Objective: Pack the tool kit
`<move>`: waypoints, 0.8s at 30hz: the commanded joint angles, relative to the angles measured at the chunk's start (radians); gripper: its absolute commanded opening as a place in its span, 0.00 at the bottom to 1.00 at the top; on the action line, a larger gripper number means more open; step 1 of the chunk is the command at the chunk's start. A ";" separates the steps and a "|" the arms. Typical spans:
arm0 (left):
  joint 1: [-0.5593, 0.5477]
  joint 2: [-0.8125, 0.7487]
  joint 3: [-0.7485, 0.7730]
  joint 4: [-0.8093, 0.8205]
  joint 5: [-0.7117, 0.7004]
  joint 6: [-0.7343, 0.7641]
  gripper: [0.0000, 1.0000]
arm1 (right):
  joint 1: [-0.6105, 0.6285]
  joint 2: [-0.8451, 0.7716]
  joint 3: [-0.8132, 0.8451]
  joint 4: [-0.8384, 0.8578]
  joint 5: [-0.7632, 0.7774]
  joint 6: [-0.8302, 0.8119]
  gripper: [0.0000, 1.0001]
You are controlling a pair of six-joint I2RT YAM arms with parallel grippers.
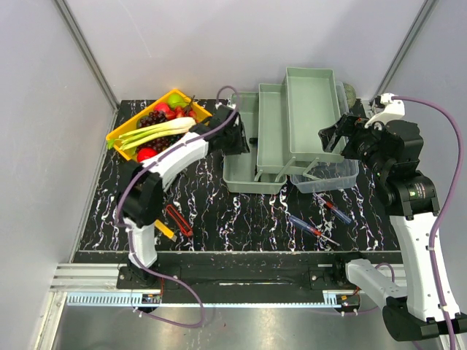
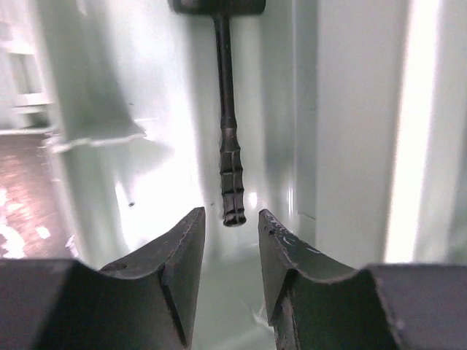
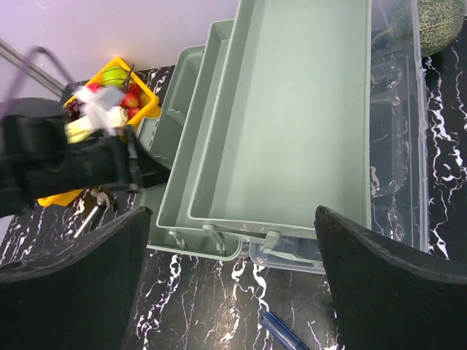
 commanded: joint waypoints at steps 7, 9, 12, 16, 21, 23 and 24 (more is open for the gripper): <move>0.090 -0.417 -0.177 -0.136 -0.299 0.201 0.67 | 0.008 0.007 0.032 0.016 -0.001 -0.001 0.99; 0.119 -0.467 -0.241 -0.176 -0.324 0.238 0.82 | 0.005 0.013 0.038 0.016 -0.011 0.002 0.99; 0.165 -0.521 -0.283 -0.297 -0.355 0.269 0.99 | 0.006 0.014 0.041 0.025 -0.019 0.002 0.99; 0.208 -0.581 -0.332 -0.385 -0.437 0.274 0.99 | 0.006 0.027 0.050 0.025 -0.022 0.001 0.99; 0.293 -0.581 -0.477 -0.336 -0.450 0.266 0.99 | 0.006 0.056 0.058 0.023 -0.044 0.007 0.99; 0.368 -0.557 -0.543 -0.281 -0.421 0.278 0.99 | 0.006 0.065 0.061 0.023 -0.051 0.009 0.99; 0.401 -0.549 -0.553 -0.259 -0.387 0.278 0.99 | 0.008 0.068 0.061 0.023 -0.051 0.009 0.99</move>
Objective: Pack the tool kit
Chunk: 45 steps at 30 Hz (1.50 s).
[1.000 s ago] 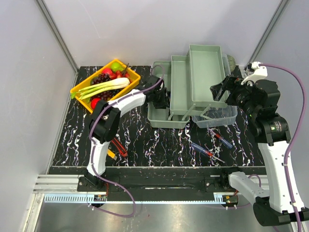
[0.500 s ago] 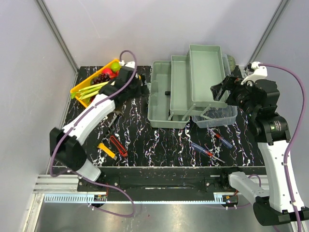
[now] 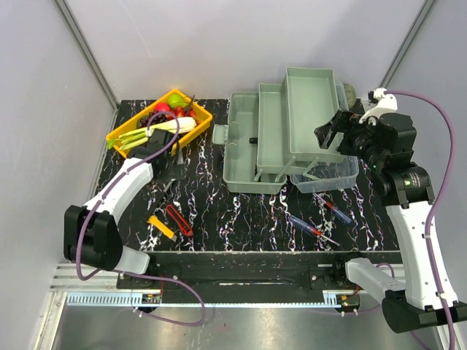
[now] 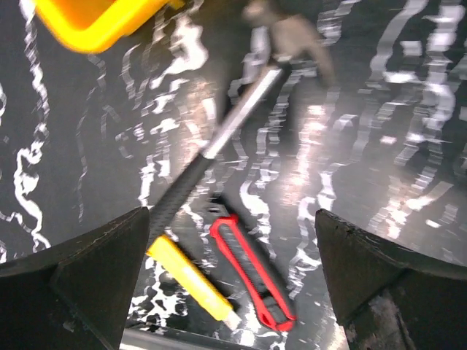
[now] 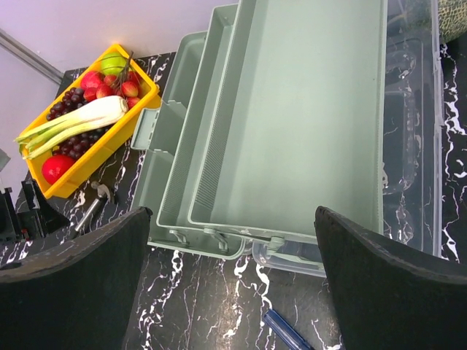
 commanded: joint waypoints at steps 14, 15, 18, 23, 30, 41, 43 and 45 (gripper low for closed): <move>0.188 0.154 -0.141 0.096 0.176 0.033 0.82 | 0.006 0.035 0.055 0.023 -0.004 -0.012 0.99; 0.188 0.175 -0.133 0.090 0.175 0.033 0.81 | 0.006 0.037 0.057 0.022 -0.009 -0.013 0.99; 0.188 0.201 -0.130 0.086 0.152 0.038 0.80 | 0.006 0.038 0.060 0.023 -0.012 -0.018 0.99; 0.202 0.264 -0.095 0.093 0.161 0.030 0.79 | 0.006 0.034 0.054 0.031 -0.003 -0.021 0.99; 0.205 0.361 0.002 0.077 0.216 0.041 0.57 | 0.006 -0.004 0.023 0.060 0.028 -0.030 0.99; 0.200 0.396 0.010 0.080 0.233 0.072 0.21 | 0.008 -0.052 -0.009 0.068 0.060 -0.032 0.99; 0.202 0.402 0.013 0.080 0.227 0.087 0.16 | 0.008 -0.054 -0.006 0.069 0.059 -0.027 0.99; 0.199 0.407 0.019 0.079 0.228 0.105 0.11 | 0.008 -0.058 -0.008 0.069 0.059 -0.026 0.99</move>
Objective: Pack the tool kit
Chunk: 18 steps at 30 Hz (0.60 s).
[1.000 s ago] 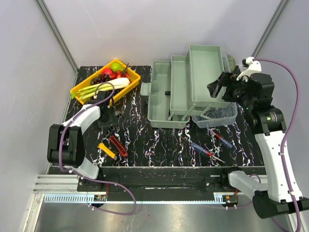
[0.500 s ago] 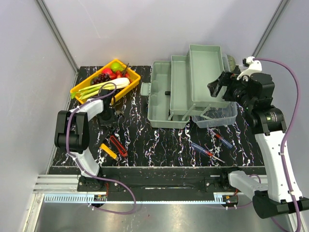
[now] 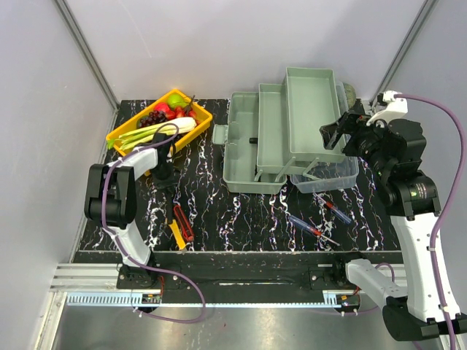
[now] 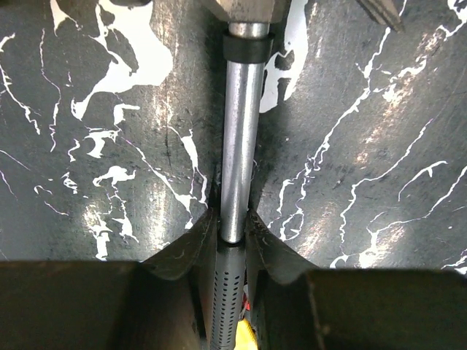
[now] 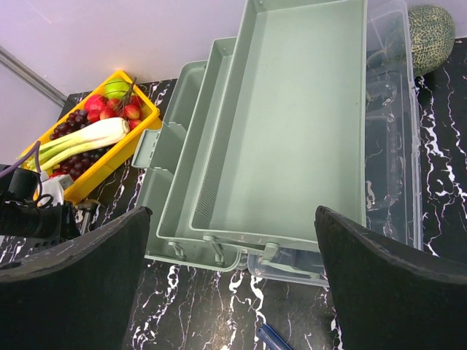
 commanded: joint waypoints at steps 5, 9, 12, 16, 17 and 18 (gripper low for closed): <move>-0.008 0.027 0.054 -0.020 -0.023 0.058 0.00 | 0.006 -0.009 -0.006 0.037 0.018 0.003 0.99; -0.017 -0.014 0.071 -0.069 -0.040 0.065 0.00 | 0.006 -0.014 -0.009 0.039 0.019 0.009 0.99; -0.020 -0.066 0.086 -0.122 -0.032 0.064 0.00 | 0.006 -0.012 -0.006 0.037 0.019 0.011 0.99; -0.029 -0.157 0.082 -0.152 0.003 0.068 0.00 | 0.006 -0.006 0.001 0.037 0.029 0.005 0.99; -0.031 -0.177 0.080 -0.155 0.019 0.070 0.00 | 0.006 -0.006 0.004 0.037 0.029 0.003 1.00; -0.034 -0.195 0.077 -0.161 0.031 0.070 0.00 | 0.006 -0.004 0.007 0.039 0.033 0.000 1.00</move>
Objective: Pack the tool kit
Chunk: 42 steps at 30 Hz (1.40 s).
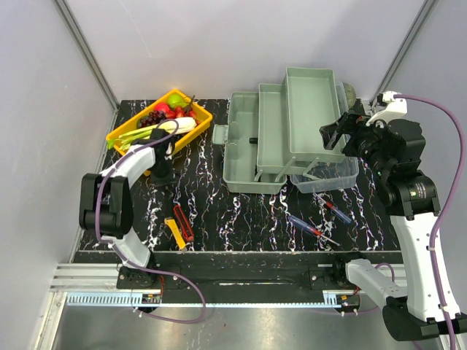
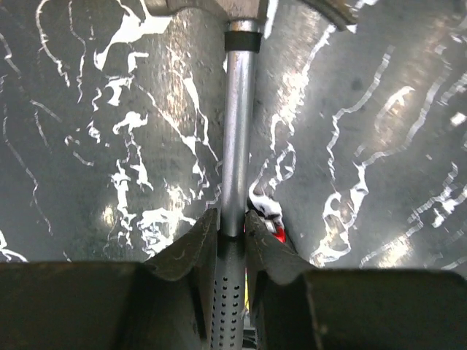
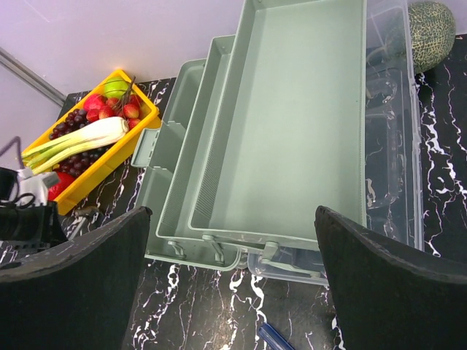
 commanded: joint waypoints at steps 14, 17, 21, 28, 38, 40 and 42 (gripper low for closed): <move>-0.033 -0.254 0.056 -0.045 0.213 0.002 0.00 | 0.008 0.005 0.019 0.045 0.041 -0.010 0.99; -0.041 -0.257 0.079 -0.048 0.240 -0.001 0.00 | 0.006 -0.001 0.016 0.045 0.044 -0.013 0.99; -0.042 -0.257 0.103 -0.050 0.262 -0.007 0.00 | 0.006 -0.006 0.009 0.045 0.049 -0.011 0.99; -0.059 -0.254 0.198 -0.053 0.322 -0.033 0.00 | 0.006 -0.003 0.011 0.046 0.055 -0.018 0.99; -0.116 -0.258 0.431 -0.024 0.434 -0.068 0.00 | 0.008 -0.004 0.011 0.049 0.056 -0.024 0.99; -0.148 -0.236 0.493 -0.010 0.438 -0.068 0.00 | 0.006 -0.003 0.009 0.049 0.079 -0.027 0.99; -0.168 -0.200 0.546 0.015 0.437 -0.084 0.00 | 0.005 -0.001 0.009 0.051 0.079 -0.027 0.99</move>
